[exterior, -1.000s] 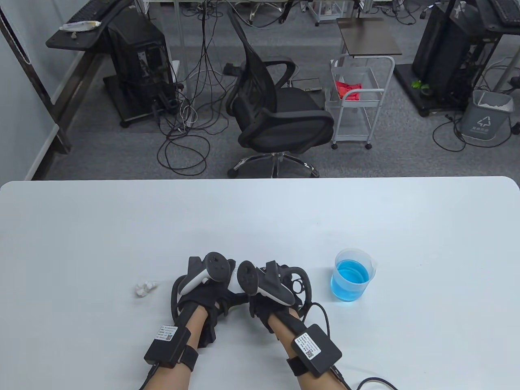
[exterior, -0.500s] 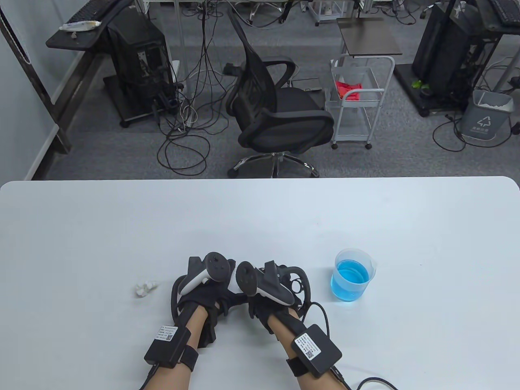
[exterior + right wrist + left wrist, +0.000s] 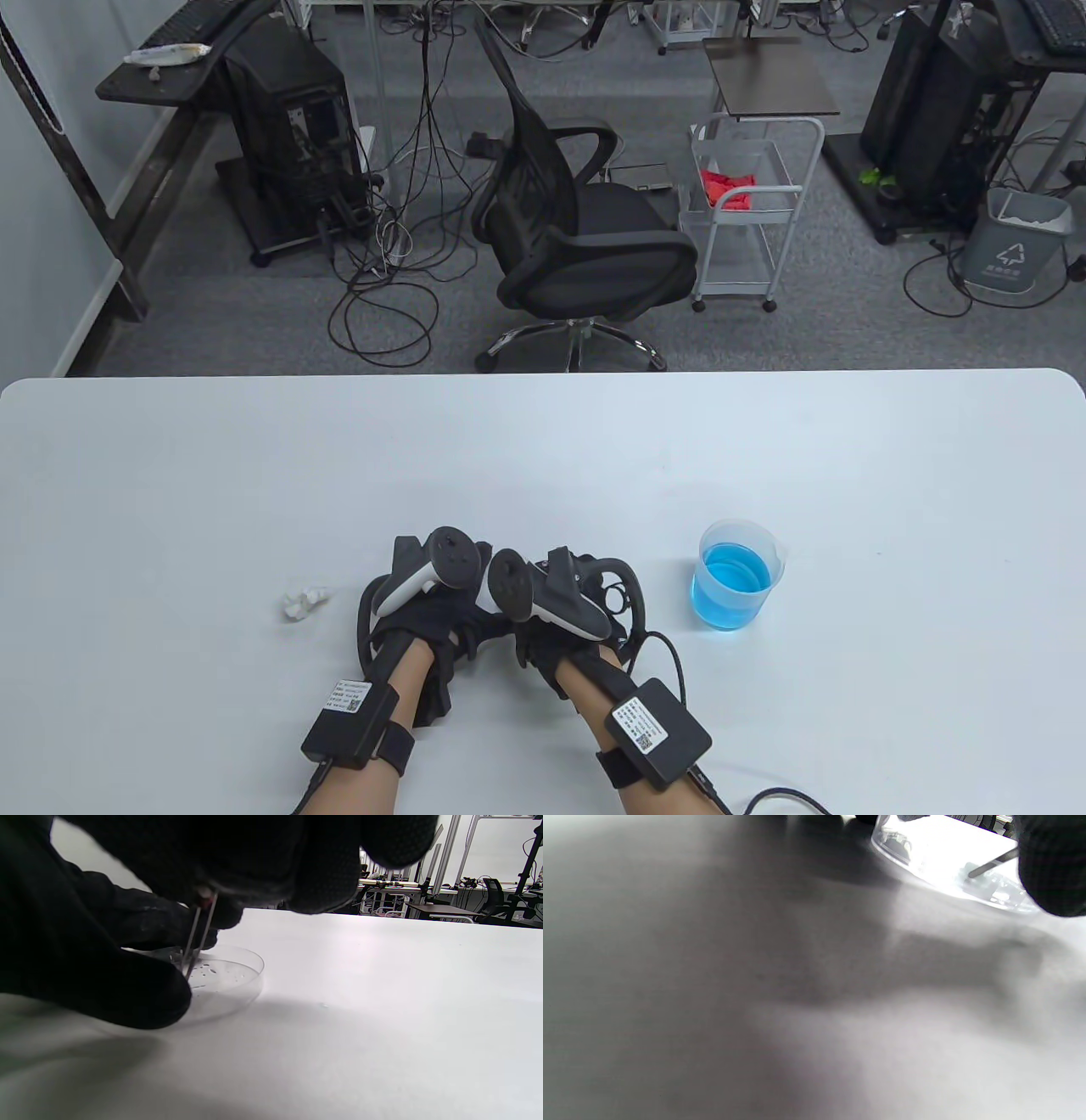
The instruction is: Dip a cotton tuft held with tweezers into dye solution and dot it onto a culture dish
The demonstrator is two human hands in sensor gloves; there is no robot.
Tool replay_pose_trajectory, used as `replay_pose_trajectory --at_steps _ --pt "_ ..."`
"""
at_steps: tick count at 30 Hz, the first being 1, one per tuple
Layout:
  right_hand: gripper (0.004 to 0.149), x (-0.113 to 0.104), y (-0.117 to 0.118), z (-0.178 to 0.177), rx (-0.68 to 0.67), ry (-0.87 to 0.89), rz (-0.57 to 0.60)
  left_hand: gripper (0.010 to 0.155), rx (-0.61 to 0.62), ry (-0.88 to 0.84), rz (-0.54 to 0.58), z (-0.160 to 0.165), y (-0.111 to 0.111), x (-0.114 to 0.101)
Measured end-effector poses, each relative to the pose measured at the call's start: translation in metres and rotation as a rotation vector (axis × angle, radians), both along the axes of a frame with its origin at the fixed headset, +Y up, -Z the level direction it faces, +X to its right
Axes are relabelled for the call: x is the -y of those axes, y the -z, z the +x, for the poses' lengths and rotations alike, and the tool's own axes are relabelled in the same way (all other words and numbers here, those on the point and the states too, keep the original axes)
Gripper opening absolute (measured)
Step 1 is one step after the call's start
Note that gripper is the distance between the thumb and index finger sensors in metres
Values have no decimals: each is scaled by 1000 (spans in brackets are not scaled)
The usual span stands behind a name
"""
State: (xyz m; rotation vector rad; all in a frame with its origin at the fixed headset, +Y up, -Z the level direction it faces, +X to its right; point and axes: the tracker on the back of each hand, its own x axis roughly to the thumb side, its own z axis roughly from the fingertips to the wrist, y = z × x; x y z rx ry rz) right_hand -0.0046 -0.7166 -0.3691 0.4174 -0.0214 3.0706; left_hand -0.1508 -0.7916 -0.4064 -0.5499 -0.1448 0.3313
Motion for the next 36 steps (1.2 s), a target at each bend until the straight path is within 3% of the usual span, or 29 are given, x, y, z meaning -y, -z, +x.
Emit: replay_pose_trajectory --at_steps 36 --pt "32 5 -4 -5 -19 12 67 106 1 0 -1 0 0 0"
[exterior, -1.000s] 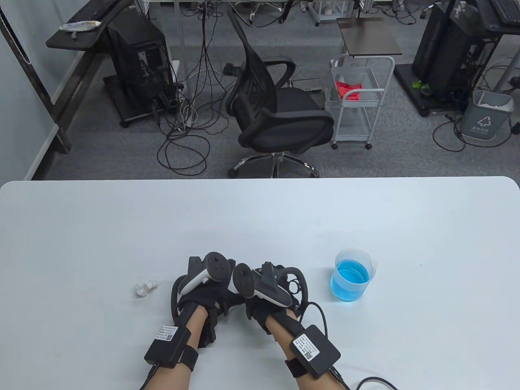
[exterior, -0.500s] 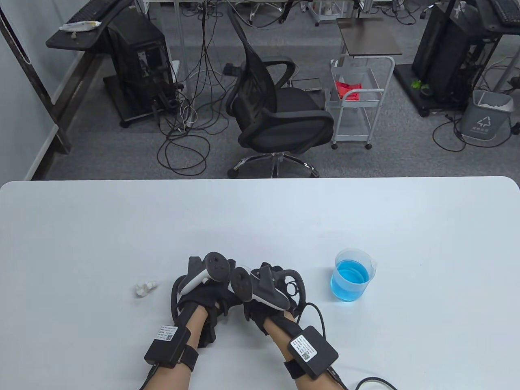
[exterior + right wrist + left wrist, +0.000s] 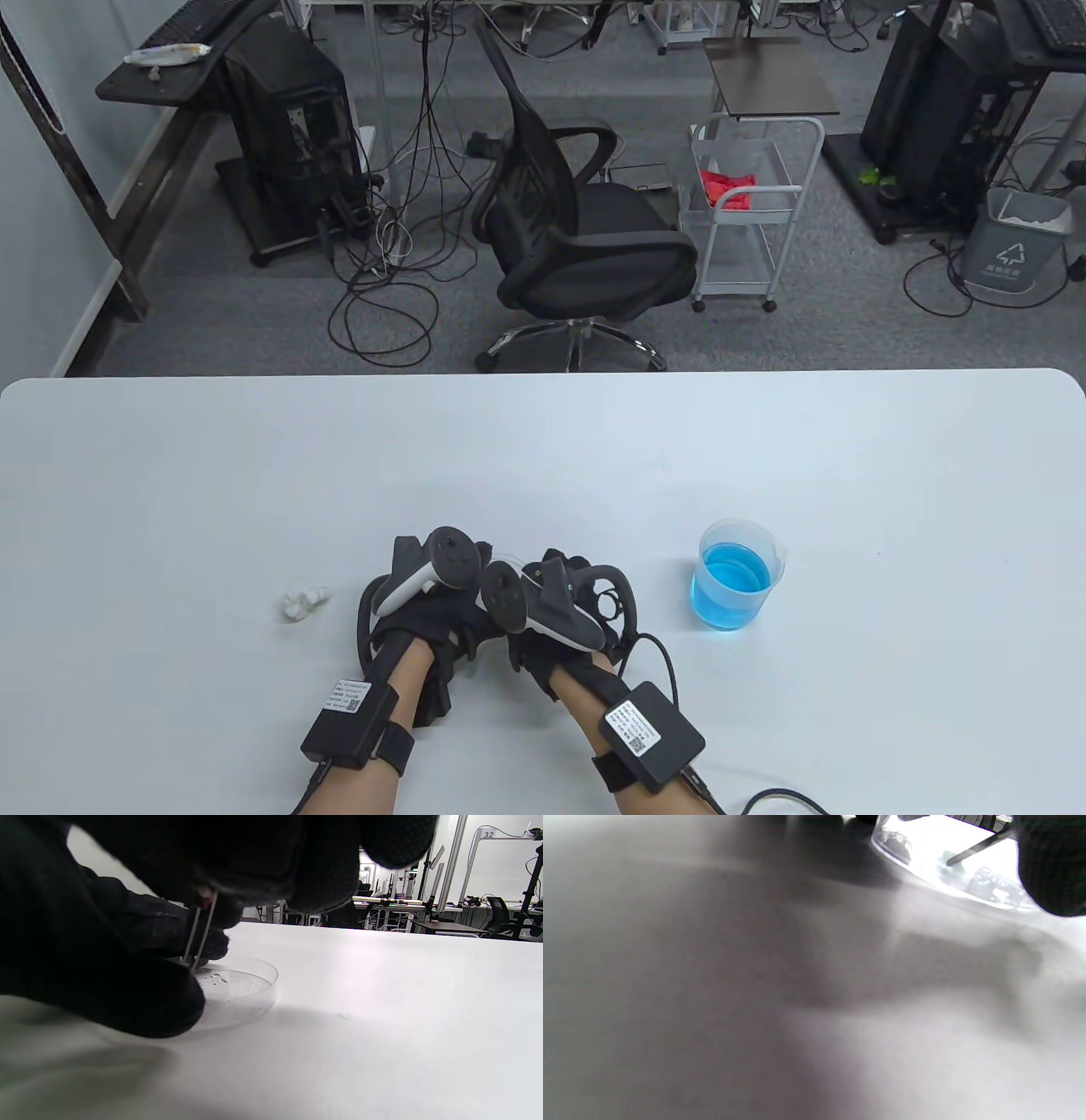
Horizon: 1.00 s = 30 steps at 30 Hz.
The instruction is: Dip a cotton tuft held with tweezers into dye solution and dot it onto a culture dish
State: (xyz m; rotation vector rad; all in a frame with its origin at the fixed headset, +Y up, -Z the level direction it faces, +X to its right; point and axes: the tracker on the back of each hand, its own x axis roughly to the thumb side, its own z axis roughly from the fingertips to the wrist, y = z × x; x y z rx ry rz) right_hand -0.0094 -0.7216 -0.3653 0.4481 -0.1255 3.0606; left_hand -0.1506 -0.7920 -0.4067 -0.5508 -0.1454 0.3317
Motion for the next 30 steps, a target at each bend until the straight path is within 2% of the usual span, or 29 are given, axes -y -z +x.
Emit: replay_pose_trajectory --at_steps 30 --pt "32 -5 7 17 77 17 -16 105 0 -2 -2 0 0 0"
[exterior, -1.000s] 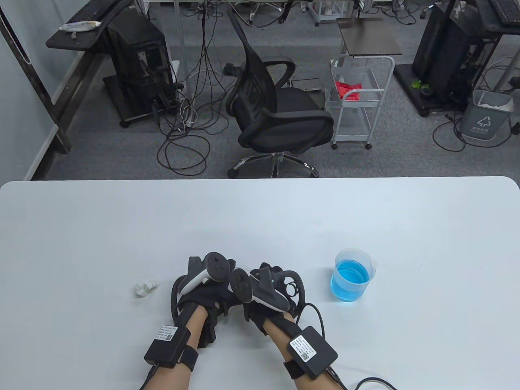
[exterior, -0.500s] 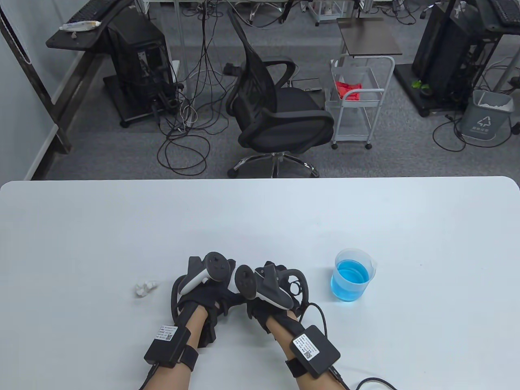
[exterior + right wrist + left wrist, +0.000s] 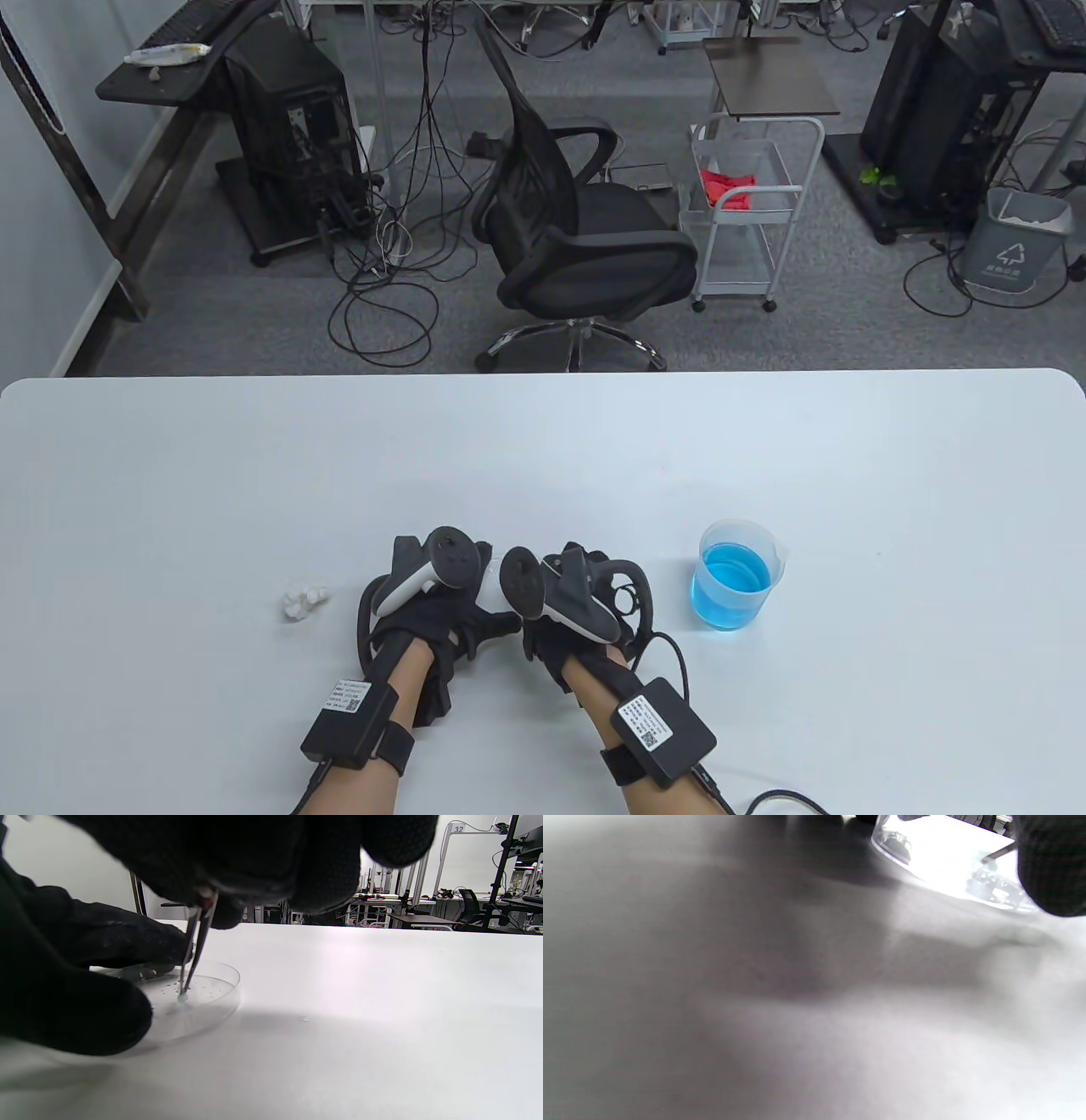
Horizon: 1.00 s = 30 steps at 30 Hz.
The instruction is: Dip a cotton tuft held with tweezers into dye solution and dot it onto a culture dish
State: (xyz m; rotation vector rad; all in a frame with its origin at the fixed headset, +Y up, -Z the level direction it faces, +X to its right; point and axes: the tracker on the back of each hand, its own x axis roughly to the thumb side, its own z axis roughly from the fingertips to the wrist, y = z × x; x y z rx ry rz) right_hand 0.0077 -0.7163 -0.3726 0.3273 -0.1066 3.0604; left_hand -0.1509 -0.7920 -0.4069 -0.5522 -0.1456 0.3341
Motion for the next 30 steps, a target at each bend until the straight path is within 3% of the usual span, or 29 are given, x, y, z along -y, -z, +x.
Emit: replay_pose_trajectory --at_steps 30 --pt "32 0 1 6 41 -6 35 105 0 -1 1 0 0 0"
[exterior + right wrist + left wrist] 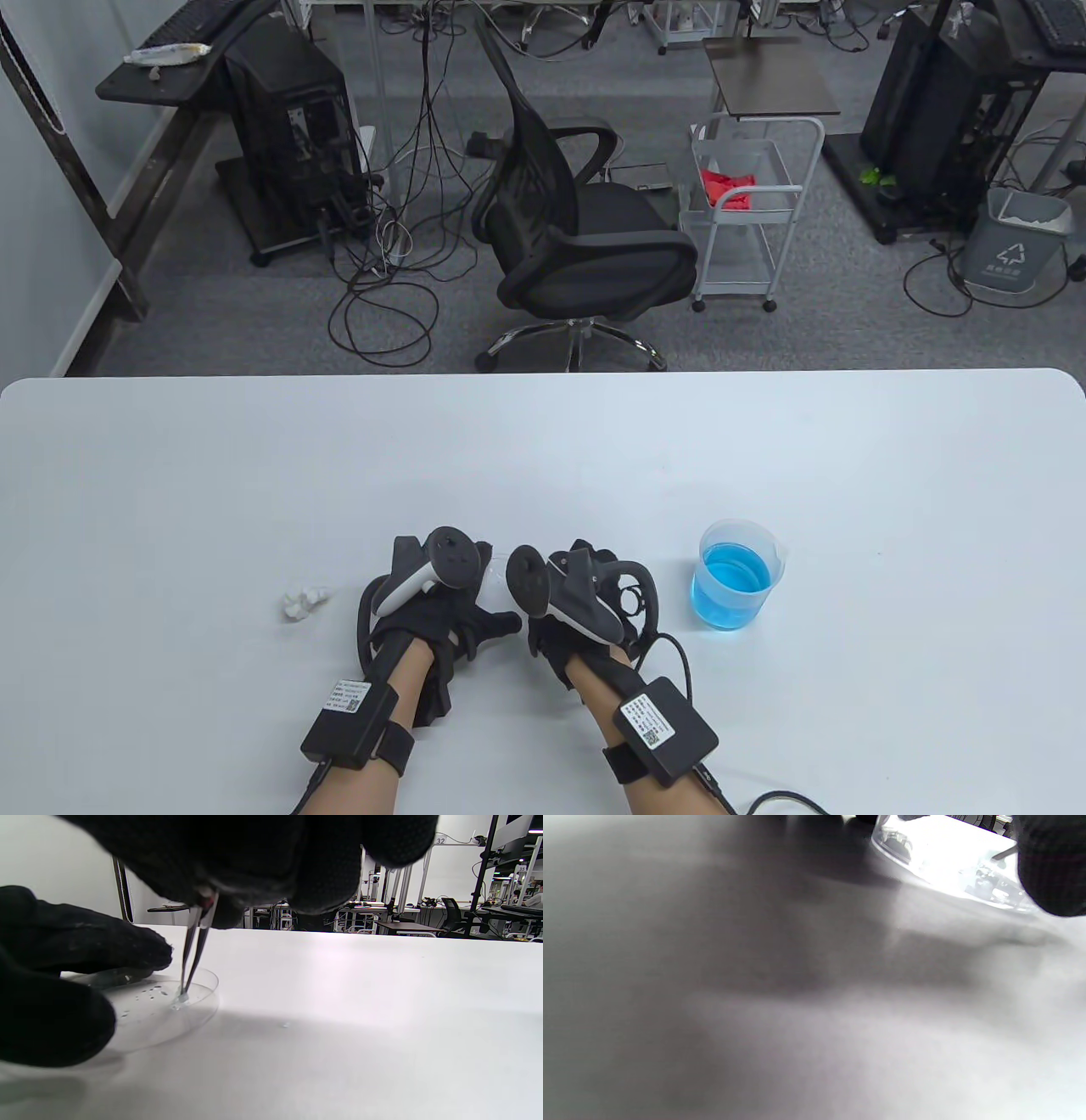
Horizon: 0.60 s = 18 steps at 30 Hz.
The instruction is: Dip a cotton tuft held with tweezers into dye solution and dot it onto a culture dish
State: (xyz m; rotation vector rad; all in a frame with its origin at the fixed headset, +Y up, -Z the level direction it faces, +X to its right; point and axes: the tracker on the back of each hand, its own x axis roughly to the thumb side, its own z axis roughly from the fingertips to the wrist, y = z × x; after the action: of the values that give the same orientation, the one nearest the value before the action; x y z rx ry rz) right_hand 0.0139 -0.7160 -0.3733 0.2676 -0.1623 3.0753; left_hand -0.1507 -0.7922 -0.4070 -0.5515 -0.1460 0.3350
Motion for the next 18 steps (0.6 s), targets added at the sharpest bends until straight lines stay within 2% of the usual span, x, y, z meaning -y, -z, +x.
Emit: replay_pose_trajectory --at_steps 5,13,18 --pt "32 3 2 0 15 -32 -32 105 0 0 0 0 0 0" --pt "32 -2 1 2 18 -13 -4 105 0 0 0 0 0 0" --pt "32 2 3 2 25 -42 -23 105 0 0 -1 0 0 0"
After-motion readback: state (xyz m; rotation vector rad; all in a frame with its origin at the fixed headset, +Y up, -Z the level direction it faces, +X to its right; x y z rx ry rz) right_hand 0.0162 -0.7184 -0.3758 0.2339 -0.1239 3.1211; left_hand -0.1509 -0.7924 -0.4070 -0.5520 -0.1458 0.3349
